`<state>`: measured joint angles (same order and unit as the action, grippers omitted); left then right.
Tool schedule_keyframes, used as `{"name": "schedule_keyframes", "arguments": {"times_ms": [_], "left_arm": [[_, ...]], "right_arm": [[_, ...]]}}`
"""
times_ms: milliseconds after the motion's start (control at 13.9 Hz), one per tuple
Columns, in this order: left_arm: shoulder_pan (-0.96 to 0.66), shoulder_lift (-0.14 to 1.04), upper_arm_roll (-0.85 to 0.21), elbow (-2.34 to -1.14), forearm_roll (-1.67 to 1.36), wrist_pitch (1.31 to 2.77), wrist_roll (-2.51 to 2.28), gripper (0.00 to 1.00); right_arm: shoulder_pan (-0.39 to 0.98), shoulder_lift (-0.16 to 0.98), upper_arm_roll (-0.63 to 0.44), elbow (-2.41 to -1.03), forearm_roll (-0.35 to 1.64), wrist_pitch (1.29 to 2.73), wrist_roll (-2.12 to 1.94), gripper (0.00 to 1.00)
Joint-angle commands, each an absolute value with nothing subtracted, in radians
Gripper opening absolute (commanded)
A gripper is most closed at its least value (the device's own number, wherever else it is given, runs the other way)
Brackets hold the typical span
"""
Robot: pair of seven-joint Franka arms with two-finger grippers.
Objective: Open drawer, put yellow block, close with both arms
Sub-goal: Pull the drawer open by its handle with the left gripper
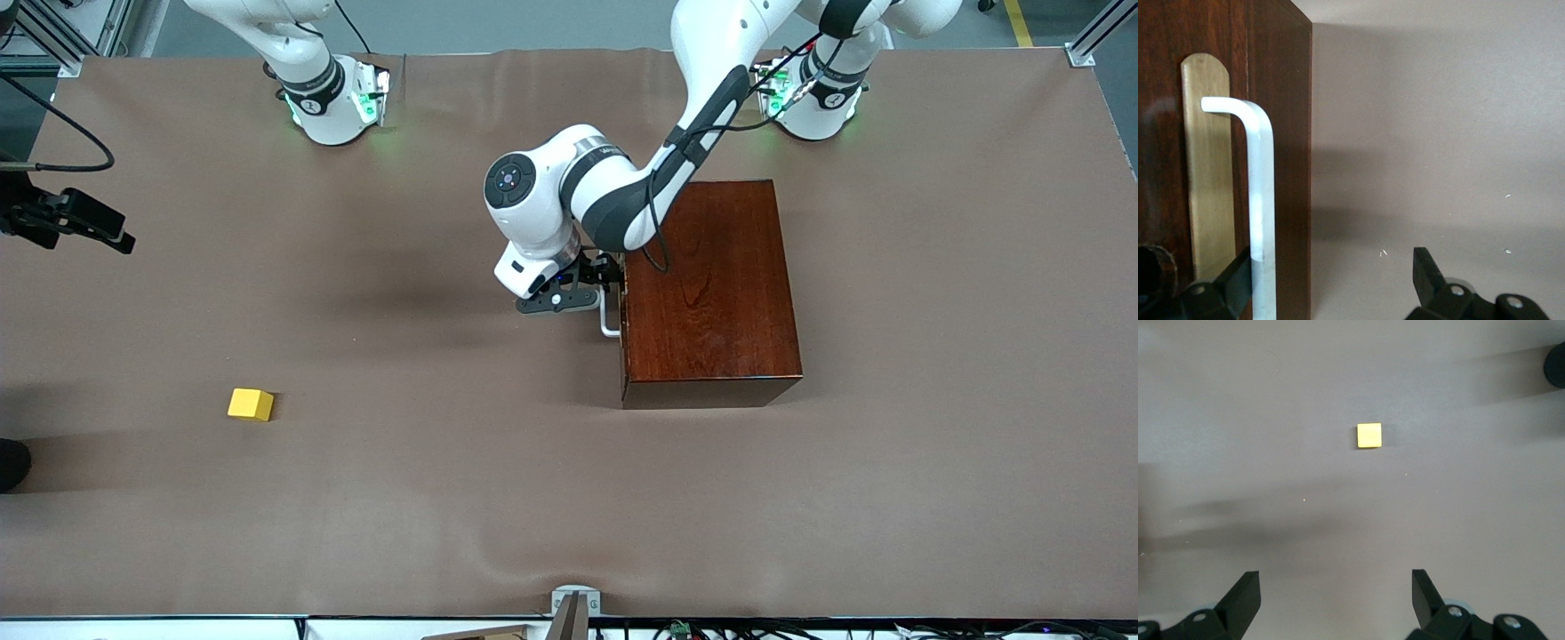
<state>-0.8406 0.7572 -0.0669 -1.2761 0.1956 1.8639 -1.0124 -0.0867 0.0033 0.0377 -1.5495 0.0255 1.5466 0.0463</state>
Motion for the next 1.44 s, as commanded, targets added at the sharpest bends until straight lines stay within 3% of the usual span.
{"name": "schedule_keyframes", "arguments": {"times_ms": [0, 1363], "left_arm": [[-0.845, 0.775, -0.075, -1.246, 0.178, 1.9, -1.064, 1.0], [-0.876, 0.838, -0.077, -1.201, 0.094, 2.186, -1.086, 1.0]], "right_arm": [[-0.092, -0.002, 0.044, -1.546, 0.017, 1.54, 0.038, 1.0], [-0.092, -0.002, 0.044, -1.546, 0.018, 1.539, 0.038, 1.0]]}}
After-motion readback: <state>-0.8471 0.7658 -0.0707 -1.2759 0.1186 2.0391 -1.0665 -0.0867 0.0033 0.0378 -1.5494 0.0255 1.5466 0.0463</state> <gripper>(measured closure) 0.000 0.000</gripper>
